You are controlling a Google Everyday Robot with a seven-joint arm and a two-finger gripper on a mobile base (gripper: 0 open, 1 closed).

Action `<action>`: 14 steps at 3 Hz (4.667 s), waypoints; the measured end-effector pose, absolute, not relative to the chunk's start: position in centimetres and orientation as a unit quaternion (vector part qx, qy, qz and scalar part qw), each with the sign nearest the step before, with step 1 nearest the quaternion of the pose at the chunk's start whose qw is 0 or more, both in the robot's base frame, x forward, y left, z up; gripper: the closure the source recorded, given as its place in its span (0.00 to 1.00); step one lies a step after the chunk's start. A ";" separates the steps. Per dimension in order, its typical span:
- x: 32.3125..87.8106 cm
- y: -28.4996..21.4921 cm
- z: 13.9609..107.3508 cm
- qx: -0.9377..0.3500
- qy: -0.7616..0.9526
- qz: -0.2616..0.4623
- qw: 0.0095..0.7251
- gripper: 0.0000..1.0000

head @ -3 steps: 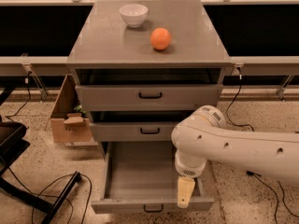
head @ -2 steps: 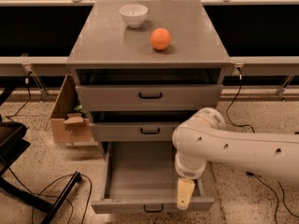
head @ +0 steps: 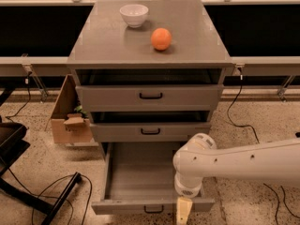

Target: Close bottom drawer

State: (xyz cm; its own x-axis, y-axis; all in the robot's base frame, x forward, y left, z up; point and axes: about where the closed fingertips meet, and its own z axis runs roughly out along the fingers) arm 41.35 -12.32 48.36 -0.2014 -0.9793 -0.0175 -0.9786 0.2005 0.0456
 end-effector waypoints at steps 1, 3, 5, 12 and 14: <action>40.4 -12.9 40.7 0.629 -0.775 -0.056 0.036 0.00; 39.5 -13.4 34.9 0.622 -0.776 -0.086 0.061 0.00; 38.0 -13.4 31.5 0.614 -0.778 -0.117 0.068 0.00; 40.2 -16.7 11.4 0.660 -0.740 -0.123 0.032 1.00; 44.3 -17.1 12.1 0.665 -0.742 -0.080 -0.009 1.00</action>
Offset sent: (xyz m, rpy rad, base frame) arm -0.0177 -0.0115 -0.1512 0.0310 0.1746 -0.0137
